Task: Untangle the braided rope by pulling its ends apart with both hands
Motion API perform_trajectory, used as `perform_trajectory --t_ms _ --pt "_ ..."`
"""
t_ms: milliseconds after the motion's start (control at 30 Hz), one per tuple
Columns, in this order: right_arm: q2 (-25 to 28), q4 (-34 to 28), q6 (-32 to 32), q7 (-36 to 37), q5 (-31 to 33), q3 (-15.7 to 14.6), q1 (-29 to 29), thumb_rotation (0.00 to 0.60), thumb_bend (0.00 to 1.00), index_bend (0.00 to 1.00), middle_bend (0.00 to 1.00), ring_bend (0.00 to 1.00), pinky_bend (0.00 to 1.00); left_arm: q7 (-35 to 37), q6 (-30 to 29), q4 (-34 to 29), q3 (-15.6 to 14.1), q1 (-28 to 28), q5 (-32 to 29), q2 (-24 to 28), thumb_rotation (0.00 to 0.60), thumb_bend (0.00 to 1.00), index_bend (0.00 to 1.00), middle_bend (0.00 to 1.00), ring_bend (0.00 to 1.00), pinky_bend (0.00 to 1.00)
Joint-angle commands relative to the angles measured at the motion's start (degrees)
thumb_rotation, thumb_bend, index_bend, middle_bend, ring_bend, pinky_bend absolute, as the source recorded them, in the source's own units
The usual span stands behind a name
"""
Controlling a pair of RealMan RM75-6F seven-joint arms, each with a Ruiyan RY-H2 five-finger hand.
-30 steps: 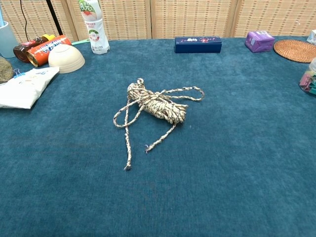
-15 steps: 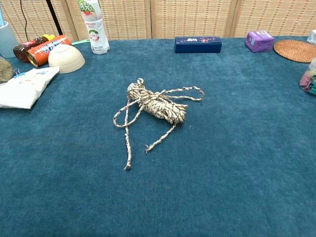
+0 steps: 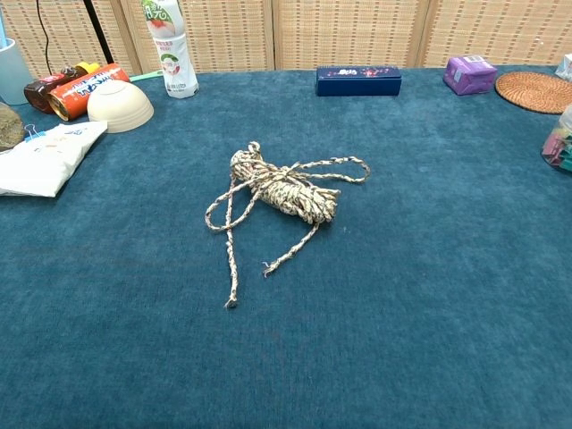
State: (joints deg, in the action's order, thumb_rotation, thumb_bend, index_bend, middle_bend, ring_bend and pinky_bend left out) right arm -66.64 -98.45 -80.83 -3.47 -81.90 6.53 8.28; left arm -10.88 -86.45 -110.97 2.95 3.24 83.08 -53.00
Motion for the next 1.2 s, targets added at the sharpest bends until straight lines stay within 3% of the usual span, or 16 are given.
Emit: perform_trajectory --t_ms 33,400,767,1200 --pt "0.16 0.35 1.69 3.19 -1.59 -0.12 1.3 0.6 0.48 0.34 0.09 0.04 0.0 0.07 0.4 -0.06 0.11 0.3 0.0 0.23 0.6 0.07 0.25 0.12 0.01 0.0" --pt "-0.6 1.59 9.27 8.79 -7.55 0.94 9.53 0.6 0.48 0.37 0.1 0.04 0.0 0.9 4.48 -1.1 1.09 2.95 -1.67 2.88 0.6 0.07 0.26 0.12 0.01 0.0" --pt "-5.26 3.72 17.94 11.57 -11.81 2.08 20.05 0.6 0.48 0.39 0.1 0.04 0.0 -0.45 4.04 -3.41 2.17 3.89 -2.08 4.41 0.6 0.07 0.26 0.12 0.01 0.0" --pt "-13.05 9.8 24.7 13.17 -15.01 0.19 29.04 0.6 0.43 0.43 0.14 0.04 0.0 -1.46 4.82 -4.75 1.62 4.15 -3.06 4.88 0.6 0.07 0.26 0.12 0.01 0.0"
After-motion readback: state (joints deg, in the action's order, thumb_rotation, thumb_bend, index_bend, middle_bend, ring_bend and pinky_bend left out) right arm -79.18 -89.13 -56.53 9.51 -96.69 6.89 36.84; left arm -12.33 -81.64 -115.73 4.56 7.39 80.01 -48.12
